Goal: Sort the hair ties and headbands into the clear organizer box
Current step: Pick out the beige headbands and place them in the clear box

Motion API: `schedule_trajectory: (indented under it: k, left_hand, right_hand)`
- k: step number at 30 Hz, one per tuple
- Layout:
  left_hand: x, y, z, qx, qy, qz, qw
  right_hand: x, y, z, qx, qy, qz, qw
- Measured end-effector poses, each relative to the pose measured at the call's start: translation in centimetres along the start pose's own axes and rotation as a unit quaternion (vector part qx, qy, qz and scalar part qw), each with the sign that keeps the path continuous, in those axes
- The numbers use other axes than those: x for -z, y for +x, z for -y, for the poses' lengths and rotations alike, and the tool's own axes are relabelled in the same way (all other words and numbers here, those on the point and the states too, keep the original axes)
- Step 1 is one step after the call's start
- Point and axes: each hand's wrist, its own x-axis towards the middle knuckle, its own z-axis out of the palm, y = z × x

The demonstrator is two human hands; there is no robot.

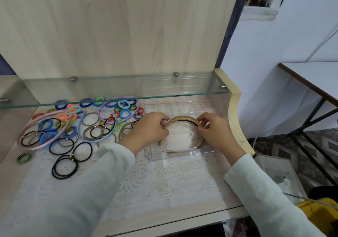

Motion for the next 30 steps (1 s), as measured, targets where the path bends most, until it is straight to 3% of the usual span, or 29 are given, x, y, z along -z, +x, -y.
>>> schedule_trajectory:
  k: [4,20,30]
  left_hand:
    - [0.50,-0.13,-0.11,-0.012,0.025,0.044,0.999]
    - [0.73,-0.19,-0.06,-0.013,0.000,0.042,0.999]
    - [1.08,-0.08,0.15,-0.024,-0.060,0.082,0.995]
  right_hand:
    - [-0.10,-0.01,0.07,0.005,-0.010,0.001,1.000]
    - [-0.03,0.02,0.14,0.006,-0.035,0.034,0.999]
    - [0.02,-0.03,0.08,-0.002,0.020,-0.008,1.000]
